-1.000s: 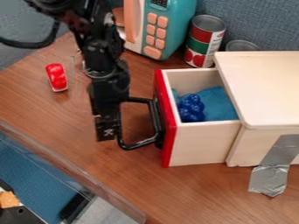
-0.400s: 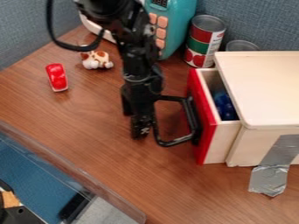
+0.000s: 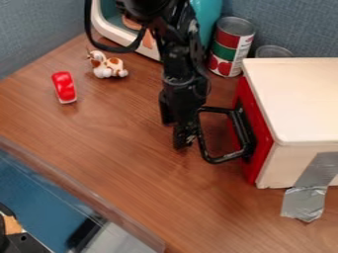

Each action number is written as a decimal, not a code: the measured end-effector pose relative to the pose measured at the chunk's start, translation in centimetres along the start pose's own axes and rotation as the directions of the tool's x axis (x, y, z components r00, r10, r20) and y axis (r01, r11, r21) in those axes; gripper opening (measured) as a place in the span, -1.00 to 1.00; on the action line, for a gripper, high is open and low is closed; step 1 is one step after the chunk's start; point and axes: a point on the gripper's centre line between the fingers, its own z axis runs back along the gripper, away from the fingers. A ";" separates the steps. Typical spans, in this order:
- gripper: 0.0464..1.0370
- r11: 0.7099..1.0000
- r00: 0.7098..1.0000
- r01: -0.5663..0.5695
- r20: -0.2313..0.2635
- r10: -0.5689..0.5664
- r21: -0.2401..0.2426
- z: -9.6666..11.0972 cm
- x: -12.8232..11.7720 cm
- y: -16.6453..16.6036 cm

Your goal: Close the drawer

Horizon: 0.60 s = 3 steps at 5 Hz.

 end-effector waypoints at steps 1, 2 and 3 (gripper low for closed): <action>0.92 1.000 1.000 -0.009 0.015 0.009 -0.012 0.4 0.9 0.0; 0.92 0.999 0.999 -0.038 -0.008 0.038 -0.017 0.4 0.5 0.0; 0.92 0.993 0.992 -0.114 -0.057 0.115 0.026 1.9 -2.1 1.4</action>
